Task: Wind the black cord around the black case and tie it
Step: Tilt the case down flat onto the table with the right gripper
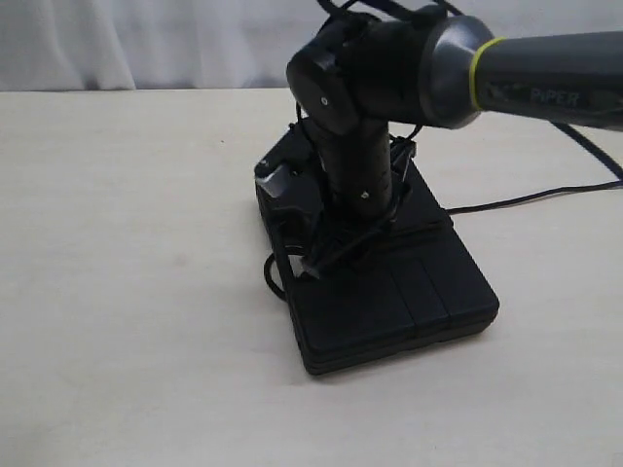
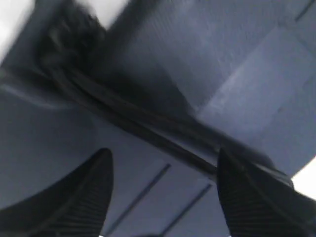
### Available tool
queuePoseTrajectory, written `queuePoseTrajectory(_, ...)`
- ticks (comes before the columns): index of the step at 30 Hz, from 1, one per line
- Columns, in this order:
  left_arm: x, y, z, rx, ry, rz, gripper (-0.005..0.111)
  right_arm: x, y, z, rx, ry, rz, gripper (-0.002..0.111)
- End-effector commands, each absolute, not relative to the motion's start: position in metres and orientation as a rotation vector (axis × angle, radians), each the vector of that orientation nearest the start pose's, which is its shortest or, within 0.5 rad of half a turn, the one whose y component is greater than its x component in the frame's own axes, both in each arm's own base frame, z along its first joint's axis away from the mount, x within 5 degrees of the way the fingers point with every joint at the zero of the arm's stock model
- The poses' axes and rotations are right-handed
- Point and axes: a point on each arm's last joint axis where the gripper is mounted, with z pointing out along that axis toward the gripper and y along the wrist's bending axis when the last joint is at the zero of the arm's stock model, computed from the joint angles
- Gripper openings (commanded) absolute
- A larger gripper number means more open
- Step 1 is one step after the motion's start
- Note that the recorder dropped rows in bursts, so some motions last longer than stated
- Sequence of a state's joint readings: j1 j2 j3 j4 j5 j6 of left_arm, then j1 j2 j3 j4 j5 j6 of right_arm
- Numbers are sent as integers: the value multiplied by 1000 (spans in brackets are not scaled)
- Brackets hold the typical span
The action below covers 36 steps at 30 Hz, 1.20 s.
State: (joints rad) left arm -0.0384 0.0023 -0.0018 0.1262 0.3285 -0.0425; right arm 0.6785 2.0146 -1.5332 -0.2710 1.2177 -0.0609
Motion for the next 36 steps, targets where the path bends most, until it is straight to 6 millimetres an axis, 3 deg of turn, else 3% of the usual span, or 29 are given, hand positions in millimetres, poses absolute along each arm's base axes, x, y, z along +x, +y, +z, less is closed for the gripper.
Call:
queuePoseTrajectory(1,54,1,184,88,1802,62,0,319,216,188,-1335,2776,-558,58)
queuePoseTrajectory(4,54,1,184,88,1802,62,0,317,213,181,-1348,2771,-577,58)
queuePoseTrajectory(5,54,1,184,88,1802,62,0,320,216,178,-1327,2727,-551,52)
queuePoseTrajectory(6,54,1,184,88,1802,62,0,321,215,178,-1316,2711,-562,44)
queuePoseTrajectory(8,54,1,184,88,1802,62,0,324,213,180,-1290,2683,-618,13)
queuePoseTrajectory(9,54,1,184,88,1802,62,0,327,212,181,-1265,2666,-644,4)
queuePoseTrajectory(11,54,1,184,88,1802,62,0,331,214,184,-1177,2605,-717,4)
queuePoseTrajectory(18,54,1,184,88,1802,62,0,317,243,203,-1140,2287,-1035,4)
queuePoseTrajectory(25,54,1,184,88,1802,62,0,317,241,208,-1129,2251,-1123,4)
queuePoseTrajectory(36,54,1,184,88,1802,62,0,317,236,203,-1111,2292,-1116,5)
